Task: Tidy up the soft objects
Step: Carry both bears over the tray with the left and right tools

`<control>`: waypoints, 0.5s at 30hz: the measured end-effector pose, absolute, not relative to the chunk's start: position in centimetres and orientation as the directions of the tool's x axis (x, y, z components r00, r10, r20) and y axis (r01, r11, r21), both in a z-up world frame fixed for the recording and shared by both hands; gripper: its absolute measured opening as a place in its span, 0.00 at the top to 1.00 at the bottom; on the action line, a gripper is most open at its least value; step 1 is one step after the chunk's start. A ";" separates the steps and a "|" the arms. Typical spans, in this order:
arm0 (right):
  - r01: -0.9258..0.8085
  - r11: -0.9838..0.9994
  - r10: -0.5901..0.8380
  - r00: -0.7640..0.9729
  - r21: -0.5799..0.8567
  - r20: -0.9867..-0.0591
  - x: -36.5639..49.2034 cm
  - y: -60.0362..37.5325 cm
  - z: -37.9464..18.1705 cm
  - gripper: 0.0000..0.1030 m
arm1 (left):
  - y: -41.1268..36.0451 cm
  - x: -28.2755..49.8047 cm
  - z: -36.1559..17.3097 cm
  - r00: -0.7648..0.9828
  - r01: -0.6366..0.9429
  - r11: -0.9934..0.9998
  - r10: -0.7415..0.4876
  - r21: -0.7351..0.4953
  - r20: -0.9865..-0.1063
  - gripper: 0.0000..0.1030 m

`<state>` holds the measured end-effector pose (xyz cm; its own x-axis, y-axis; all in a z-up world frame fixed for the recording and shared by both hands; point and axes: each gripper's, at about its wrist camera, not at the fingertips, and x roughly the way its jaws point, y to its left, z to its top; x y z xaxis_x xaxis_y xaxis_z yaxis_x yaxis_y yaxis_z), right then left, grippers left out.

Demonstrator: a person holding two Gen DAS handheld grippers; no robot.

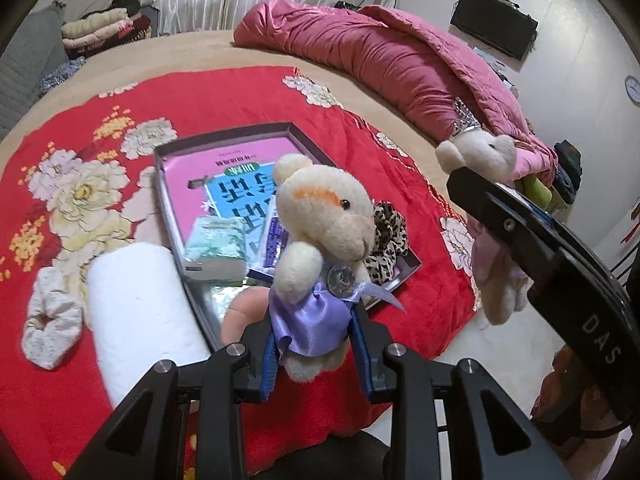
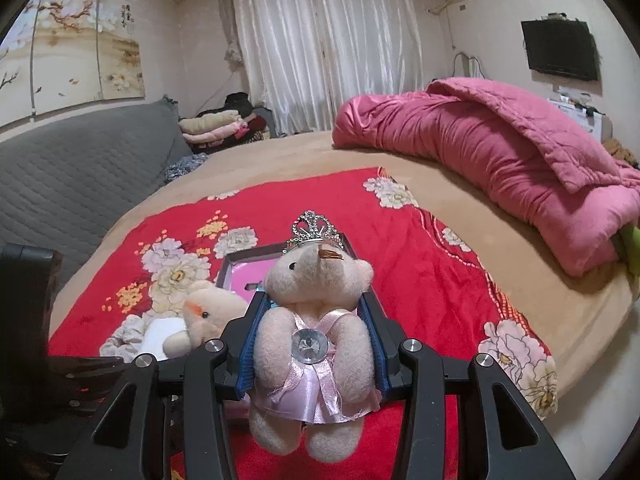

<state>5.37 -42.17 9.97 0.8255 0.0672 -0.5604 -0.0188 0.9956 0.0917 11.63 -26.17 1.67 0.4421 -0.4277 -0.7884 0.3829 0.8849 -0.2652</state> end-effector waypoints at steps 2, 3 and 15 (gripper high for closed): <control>-0.021 0.996 0.065 0.822 0.085 -0.566 5.6 -42.3 9.6 0.55 | -26.5 11.9 1.4 0.438 0.385 0.884 -0.429 -0.266 -0.790 0.69; -0.023 0.996 0.069 0.821 0.087 -0.567 5.6 -42.3 9.6 0.55 | -26.7 12.1 1.2 0.437 0.383 0.884 -0.428 -0.267 -0.791 0.69; -0.015 0.993 0.083 0.792 0.116 -0.605 6.7 -43.9 7.8 0.55 | -28.5 13.2 -0.7 0.403 0.369 0.883 -0.435 -0.292 -0.805 0.69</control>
<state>6.65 -43.87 7.85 0.7922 0.0830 -0.6045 -0.0154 0.9931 0.1161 13.15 -28.49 -0.71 0.4034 -0.4347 -0.8051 0.3689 0.8825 -0.2916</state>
